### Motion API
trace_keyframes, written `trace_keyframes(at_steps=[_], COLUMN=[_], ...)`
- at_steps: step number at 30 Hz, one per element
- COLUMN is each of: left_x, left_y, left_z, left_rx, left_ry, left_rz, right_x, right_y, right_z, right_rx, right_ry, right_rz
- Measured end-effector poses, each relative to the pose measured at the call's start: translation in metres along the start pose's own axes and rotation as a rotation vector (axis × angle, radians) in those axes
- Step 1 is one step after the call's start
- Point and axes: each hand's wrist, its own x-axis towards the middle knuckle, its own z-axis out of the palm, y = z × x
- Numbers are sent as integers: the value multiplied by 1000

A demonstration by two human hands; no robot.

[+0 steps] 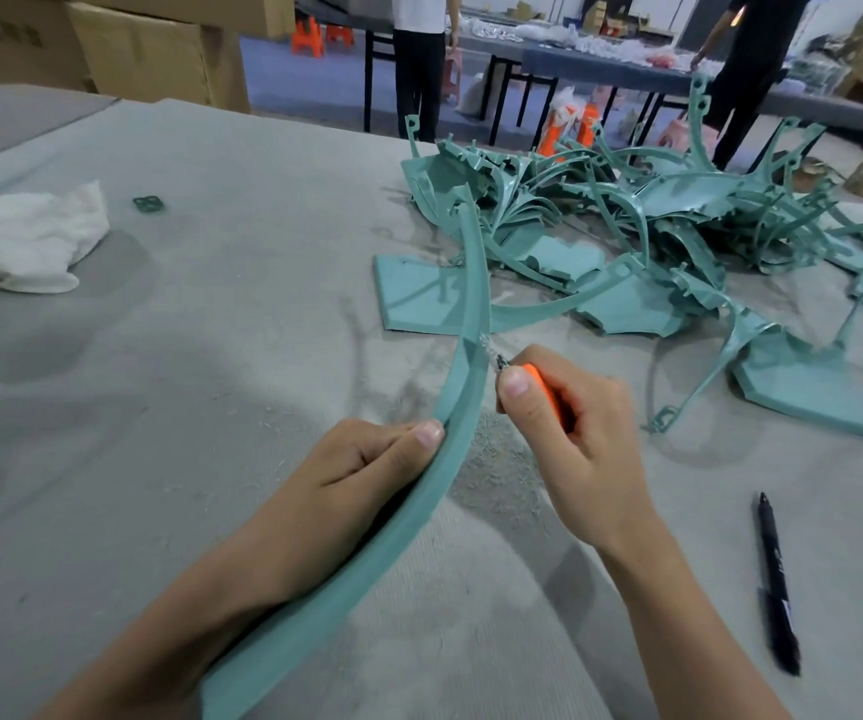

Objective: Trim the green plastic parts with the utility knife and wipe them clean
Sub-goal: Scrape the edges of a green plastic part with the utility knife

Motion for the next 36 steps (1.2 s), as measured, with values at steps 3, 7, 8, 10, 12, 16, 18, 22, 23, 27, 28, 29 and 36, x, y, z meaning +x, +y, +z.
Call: trace_keyframes(at_steps=[3, 7, 8, 10, 12, 16, 18, 22, 23, 27, 28, 29, 36], left_x=[1, -1, -2, -3, -3, -5, -6, -5, -5, -2, 0, 1, 8], left_y=[0, -2, -3, -5, -6, -8, -8, -6, -7, -9, -8, -7, -4], left_z=[-1, 1, 3, 6, 8, 7, 7, 10, 11, 7, 4, 1, -12], left_rx=[-11, -9, -4, 7, 29, 75, 97, 197, 210, 246, 253, 260, 229], left_ry=[-23, -45, -62, -105, -135, -229, -301, -332, -308, -46, 38, 126, 596], left_rz=[-5, 2, 12, 32, 57, 103, 101, 174, 185, 148, 134, 120, 53], right_x=[0, 2, 4, 6, 6, 9, 12, 16, 16, 13, 12, 10, -18], right_y=[0, 1, 2, 5, 9, 11, 11, 16, 16, 12, 9, 6, -29], right_z=[1, 0, -2, -6, -10, -17, -23, -35, -37, -32, -28, -22, 34], right_rx=[-33, -76, -83, -98, -93, -39, 24, 102, 138, 266, 279, 279, 129], right_ry=[35, 90, 107, 128, 132, 176, 201, 321, 355, 324, 281, 237, 34], right_rz=[-14, -28, -28, -24, -18, 15, 60, 216, 268, 363, 348, 320, 94])
